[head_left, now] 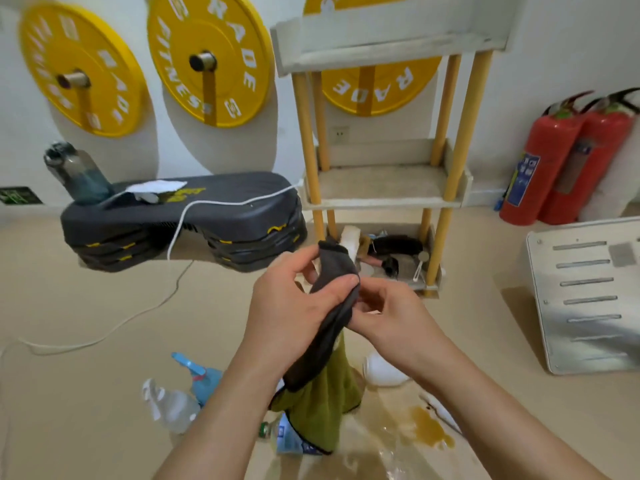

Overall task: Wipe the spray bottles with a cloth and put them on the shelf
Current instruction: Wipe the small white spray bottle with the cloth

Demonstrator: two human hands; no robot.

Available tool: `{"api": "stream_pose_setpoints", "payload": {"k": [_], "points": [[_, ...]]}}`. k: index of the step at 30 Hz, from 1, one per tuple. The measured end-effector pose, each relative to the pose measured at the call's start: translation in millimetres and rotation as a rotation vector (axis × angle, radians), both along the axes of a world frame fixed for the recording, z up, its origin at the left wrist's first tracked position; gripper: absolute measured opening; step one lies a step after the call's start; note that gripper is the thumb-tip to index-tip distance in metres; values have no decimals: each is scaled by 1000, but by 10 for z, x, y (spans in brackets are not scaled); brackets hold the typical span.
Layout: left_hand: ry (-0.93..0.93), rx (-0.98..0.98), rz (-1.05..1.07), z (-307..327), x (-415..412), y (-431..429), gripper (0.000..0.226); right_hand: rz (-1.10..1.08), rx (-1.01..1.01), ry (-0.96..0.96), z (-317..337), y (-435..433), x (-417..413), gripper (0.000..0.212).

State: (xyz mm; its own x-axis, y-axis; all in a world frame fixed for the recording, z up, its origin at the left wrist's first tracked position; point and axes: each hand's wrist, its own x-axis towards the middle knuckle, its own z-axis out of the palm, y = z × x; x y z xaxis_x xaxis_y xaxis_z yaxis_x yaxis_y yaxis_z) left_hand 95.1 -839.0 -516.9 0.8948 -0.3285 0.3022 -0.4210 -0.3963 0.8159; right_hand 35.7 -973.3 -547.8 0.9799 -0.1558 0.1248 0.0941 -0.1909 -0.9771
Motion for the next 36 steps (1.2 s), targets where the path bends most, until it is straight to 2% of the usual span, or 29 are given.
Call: {"api": "stream_pose_setpoints", "payload": {"k": [2, 5, 7, 9, 11, 14, 17, 19, 21, 24, 27, 31, 33, 34, 36], "points": [[-67, 49, 41, 118, -7, 26, 24, -22, -81, -60, 121, 88, -1, 12], [5, -4, 56, 222, -39, 37, 36, -29, -259, -81, 248, 147, 4, 15], [33, -45, 83, 291, -53, 20, 24, -13, -420, -85, 328, 163, 17, 19], [98, -164, 114, 327, 11, 48, 13, 47, -548, -99, 435, 188, 16, 19], [265, -415, 144, 339, 133, 124, 17, 120, -567, -121, 578, 169, -1, 22], [496, -679, 153, 340, 259, 179, 24, 67, -377, -35, 653, 9, 55, 33], [602, -715, 9, 388, 186, 131, 26, 261, -24, 298, 525, -102, 175, 47], [596, -687, -77, 392, 183, 109, 28, 408, 12, 377, 377, -98, 235, 52], [540, -643, -87, 382, 264, 133, 27, 423, 0, 325, 326, -47, 279, 46], [409, -601, 12, 343, 428, 189, 28, 196, 122, 154, 366, 31, 336, 22], [361, -609, 114, 276, 510, 176, 36, 120, 161, 26, 427, 172, 281, 17], [315, -686, 191, 267, 556, 158, 39, 190, 317, 127, 434, 256, 257, 26], [307, -716, 219, 274, 542, 137, 38, 243, 405, 191, 450, 259, 278, 22], [292, -720, 222, 264, 534, 125, 36, 268, 423, 217, 449, 272, 282, 18], [234, -655, 205, 253, 493, 75, 31, 279, 334, 241, 378, 289, 299, 35]]}}
